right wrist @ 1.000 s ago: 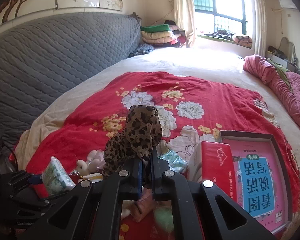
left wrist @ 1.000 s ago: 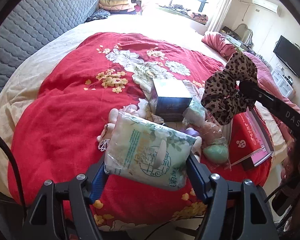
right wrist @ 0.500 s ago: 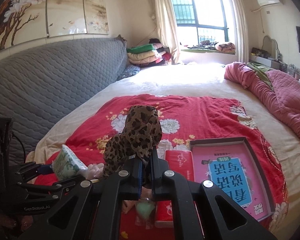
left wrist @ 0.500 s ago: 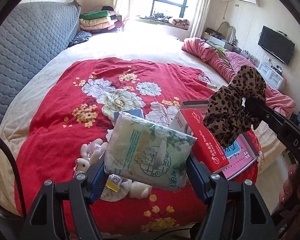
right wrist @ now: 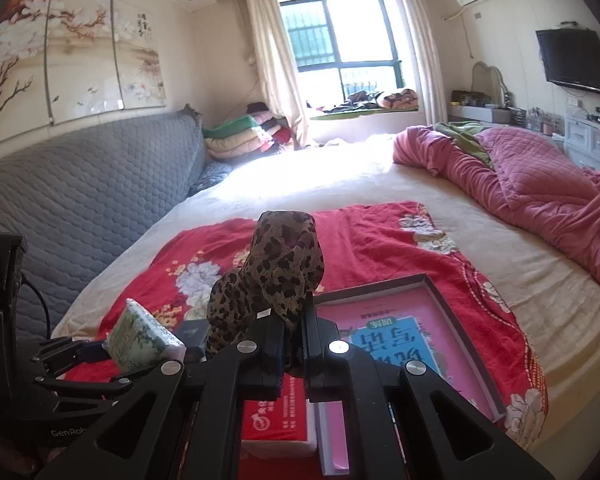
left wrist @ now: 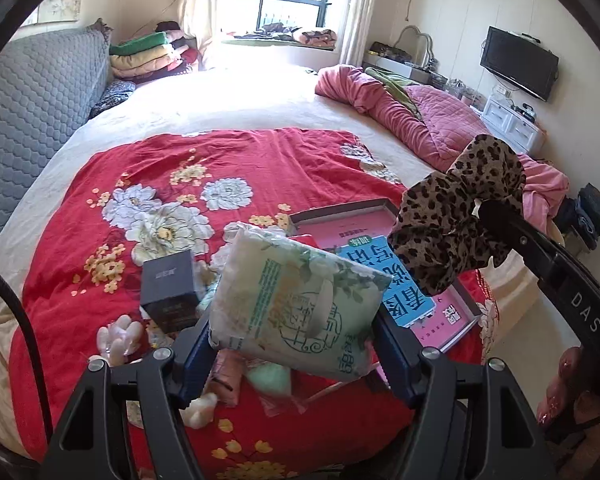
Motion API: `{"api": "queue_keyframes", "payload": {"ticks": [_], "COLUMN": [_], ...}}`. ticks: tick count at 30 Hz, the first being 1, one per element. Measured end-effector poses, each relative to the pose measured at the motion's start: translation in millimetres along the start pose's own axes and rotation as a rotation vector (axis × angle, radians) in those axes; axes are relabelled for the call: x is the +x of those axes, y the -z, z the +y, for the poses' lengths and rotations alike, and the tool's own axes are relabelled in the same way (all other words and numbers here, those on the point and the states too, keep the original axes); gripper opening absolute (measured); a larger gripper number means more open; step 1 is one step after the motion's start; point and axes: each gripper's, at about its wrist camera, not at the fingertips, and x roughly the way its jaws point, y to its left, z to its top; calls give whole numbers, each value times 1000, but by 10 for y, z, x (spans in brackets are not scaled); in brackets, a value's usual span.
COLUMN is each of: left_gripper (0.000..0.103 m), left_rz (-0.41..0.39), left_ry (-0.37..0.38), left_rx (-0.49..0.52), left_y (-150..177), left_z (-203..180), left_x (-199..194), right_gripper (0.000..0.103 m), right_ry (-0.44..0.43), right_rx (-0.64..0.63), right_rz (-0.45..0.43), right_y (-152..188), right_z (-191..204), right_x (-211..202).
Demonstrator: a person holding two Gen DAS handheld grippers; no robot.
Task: Organize soft objects
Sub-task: 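Carry the packet with the left tool while the right tool carries the scrunchie toward the pink box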
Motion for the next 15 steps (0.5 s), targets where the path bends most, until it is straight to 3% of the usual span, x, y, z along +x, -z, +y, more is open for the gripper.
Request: {"api": "queue_keyframes", "payload": {"ticks": [10,15], "left_gripper": [71,71], "left_rz": [80,139], "left_ry": [62,69], "left_rx": [97,121], "left_y": [-138,-150], "left_z": [-678,-872], "left_x": [558,879], "right_gripper": [6,6], "right_ry": [175,202], "right_rx": [105,152], "right_rz": [-6,22], "right_y": [92,204], "right_z": [-766,-1075], "right_x": [-28,102]}}
